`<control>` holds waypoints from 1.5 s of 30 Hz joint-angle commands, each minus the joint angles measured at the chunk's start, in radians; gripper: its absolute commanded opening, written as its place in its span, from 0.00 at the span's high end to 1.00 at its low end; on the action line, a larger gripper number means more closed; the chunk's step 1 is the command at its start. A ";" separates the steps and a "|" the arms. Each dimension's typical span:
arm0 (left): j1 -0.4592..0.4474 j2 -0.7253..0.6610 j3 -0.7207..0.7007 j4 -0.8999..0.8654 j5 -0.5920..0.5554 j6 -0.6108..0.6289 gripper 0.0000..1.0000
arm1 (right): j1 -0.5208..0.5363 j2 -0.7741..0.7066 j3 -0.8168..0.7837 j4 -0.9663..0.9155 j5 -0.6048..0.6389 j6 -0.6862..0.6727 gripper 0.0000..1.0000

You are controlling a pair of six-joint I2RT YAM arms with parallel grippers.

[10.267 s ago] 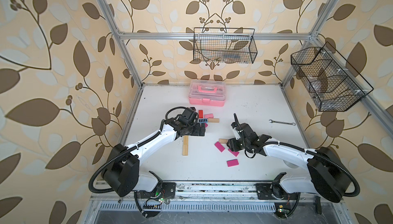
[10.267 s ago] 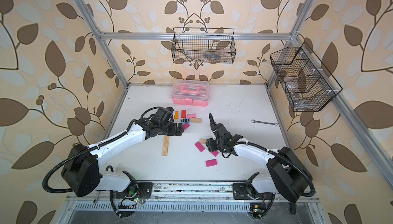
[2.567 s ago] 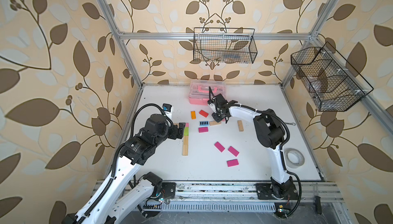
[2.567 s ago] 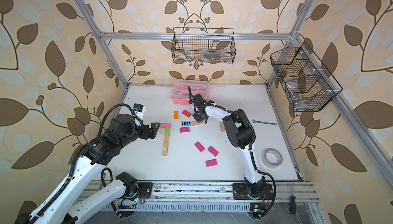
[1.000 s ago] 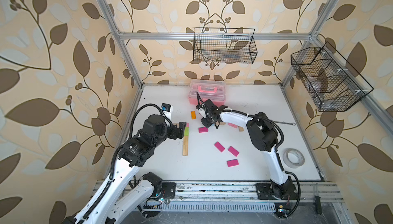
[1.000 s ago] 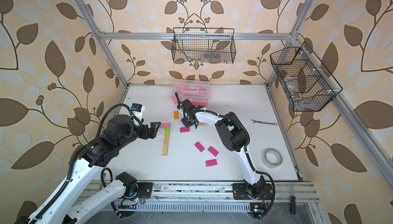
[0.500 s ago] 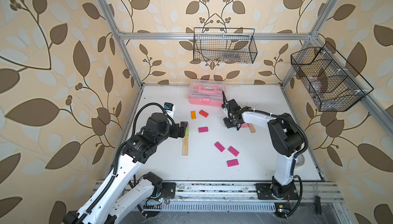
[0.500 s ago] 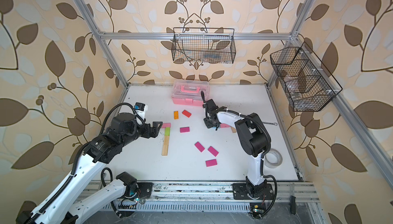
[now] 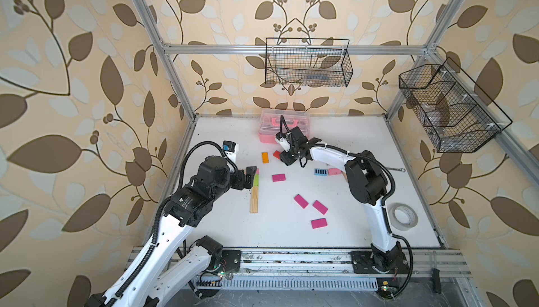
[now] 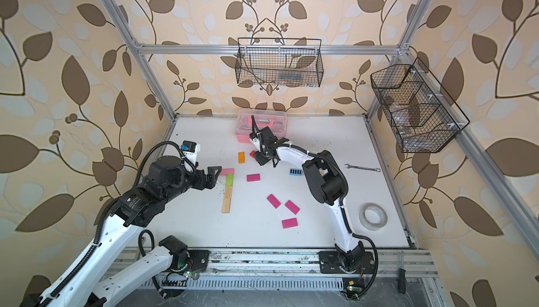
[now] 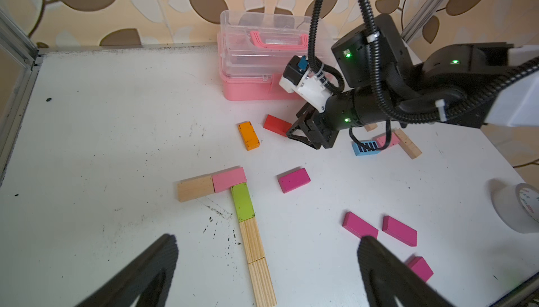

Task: Assemble the number 7 with building blocks
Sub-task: Move the building block to the center of the board, then pick up the building block from the center of the board.

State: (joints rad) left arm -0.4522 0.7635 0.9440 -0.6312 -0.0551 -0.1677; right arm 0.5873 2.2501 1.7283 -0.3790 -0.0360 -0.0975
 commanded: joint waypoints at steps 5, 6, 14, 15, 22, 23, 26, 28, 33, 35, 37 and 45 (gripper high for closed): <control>-0.006 -0.006 -0.002 0.007 -0.016 -0.003 0.01 | -0.005 0.110 0.155 -0.094 -0.066 -0.052 0.40; -0.006 -0.006 -0.001 0.007 -0.017 -0.003 0.01 | -0.007 0.122 0.170 -0.105 -0.076 -0.057 0.40; -0.006 -0.004 -0.005 0.007 -0.018 -0.004 0.01 | 0.007 0.189 0.259 -0.180 -0.086 -0.094 0.54; -0.006 -0.004 -0.005 0.008 -0.017 -0.005 0.01 | 0.007 0.189 0.261 -0.183 -0.082 -0.096 0.56; -0.006 -0.007 -0.007 0.008 -0.017 -0.007 0.01 | -0.013 0.127 0.179 -0.201 -0.079 -0.149 0.72; -0.005 -0.007 -0.007 0.008 -0.017 -0.008 0.01 | -0.016 0.097 0.136 -0.187 -0.080 -0.165 0.73; -0.006 -0.004 -0.007 0.013 -0.013 -0.009 0.01 | -0.033 -0.013 -0.015 -0.141 -0.083 -0.226 0.74; -0.006 -0.001 -0.008 0.016 -0.010 -0.009 0.01 | -0.052 -0.088 -0.100 -0.126 -0.077 -0.251 0.75; -0.006 0.013 -0.005 0.024 0.007 -0.010 0.01 | -0.103 -0.241 -0.250 -0.118 -0.125 -0.325 0.74; -0.006 0.018 -0.002 0.026 0.011 -0.010 0.01 | -0.110 -0.251 -0.255 -0.161 -0.147 -0.358 0.75; -0.006 0.019 -0.005 0.028 0.016 -0.012 0.01 | -0.107 -0.259 -0.268 -0.183 -0.130 -0.402 0.76; -0.006 0.038 -0.031 0.053 0.064 -0.050 0.01 | -0.111 -0.338 -0.414 -0.056 -0.220 -0.664 0.82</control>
State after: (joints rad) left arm -0.4522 0.7891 0.9272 -0.6136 -0.0387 -0.1886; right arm 0.4793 1.9560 1.3598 -0.4866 -0.1921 -0.6067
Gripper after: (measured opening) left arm 0.989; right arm 0.294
